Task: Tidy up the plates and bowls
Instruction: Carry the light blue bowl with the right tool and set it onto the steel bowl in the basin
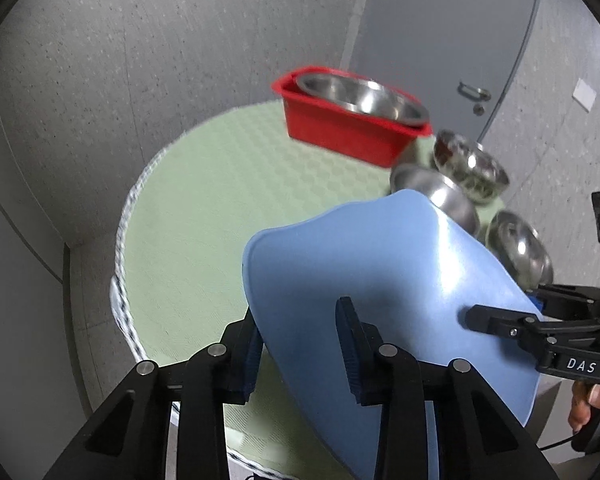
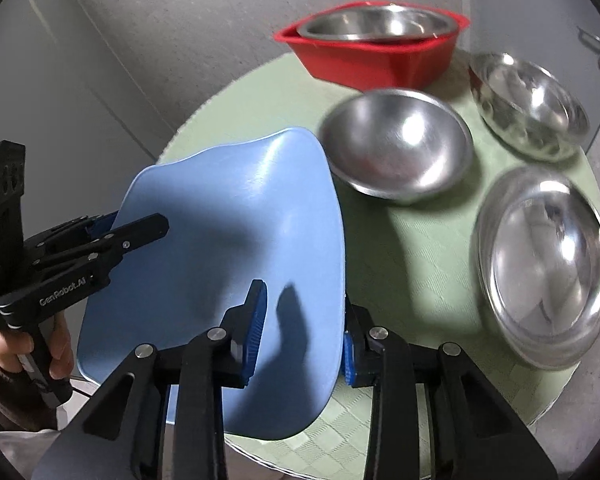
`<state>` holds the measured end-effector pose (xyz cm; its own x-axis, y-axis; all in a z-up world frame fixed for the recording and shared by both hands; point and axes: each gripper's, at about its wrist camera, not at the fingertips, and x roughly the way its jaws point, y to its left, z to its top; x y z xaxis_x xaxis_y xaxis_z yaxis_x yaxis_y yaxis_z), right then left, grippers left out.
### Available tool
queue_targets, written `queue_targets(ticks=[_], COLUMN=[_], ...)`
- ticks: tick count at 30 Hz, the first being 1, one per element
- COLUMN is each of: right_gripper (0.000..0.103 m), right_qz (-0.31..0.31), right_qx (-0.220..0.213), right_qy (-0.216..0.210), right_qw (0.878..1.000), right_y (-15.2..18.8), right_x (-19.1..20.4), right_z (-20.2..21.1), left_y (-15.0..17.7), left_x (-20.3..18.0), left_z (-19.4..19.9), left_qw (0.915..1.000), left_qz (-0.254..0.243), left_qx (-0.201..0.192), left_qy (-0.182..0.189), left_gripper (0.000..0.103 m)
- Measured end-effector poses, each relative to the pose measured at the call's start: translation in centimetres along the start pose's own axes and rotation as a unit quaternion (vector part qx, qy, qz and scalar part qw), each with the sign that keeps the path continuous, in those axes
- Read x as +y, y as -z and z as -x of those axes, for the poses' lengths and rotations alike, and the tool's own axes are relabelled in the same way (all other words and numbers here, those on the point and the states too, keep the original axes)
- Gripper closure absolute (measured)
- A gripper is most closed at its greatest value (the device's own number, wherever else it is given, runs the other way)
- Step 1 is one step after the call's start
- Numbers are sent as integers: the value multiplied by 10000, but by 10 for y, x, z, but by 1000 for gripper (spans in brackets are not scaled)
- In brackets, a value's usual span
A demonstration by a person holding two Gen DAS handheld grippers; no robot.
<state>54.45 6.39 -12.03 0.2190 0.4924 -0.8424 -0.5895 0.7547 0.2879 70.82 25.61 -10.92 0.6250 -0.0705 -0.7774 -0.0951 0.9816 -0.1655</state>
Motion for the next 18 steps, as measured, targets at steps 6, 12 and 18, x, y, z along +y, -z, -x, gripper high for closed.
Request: queue_targets(ticks=[6,12,18], right_gripper=[71,71,71], right_qz=[33,97,-23], right_qx=[-296,-669,-1017], right_qy=[-80,85,369], right_qw=[9995,9977,9941], right_y=[-36,-86,-143], right_x=[9,7,-14], right_z=[13,27,30], left_y=[-35,-87,-148], left_x=[9,15,11], left_z=[18,19,1], left_qw=[9995,9982,9953], left_qz=[-115,-261,-567], left_qx=[-277,-488,-683], left_qy=[43,231,390], left_gripper=[72,72,72])
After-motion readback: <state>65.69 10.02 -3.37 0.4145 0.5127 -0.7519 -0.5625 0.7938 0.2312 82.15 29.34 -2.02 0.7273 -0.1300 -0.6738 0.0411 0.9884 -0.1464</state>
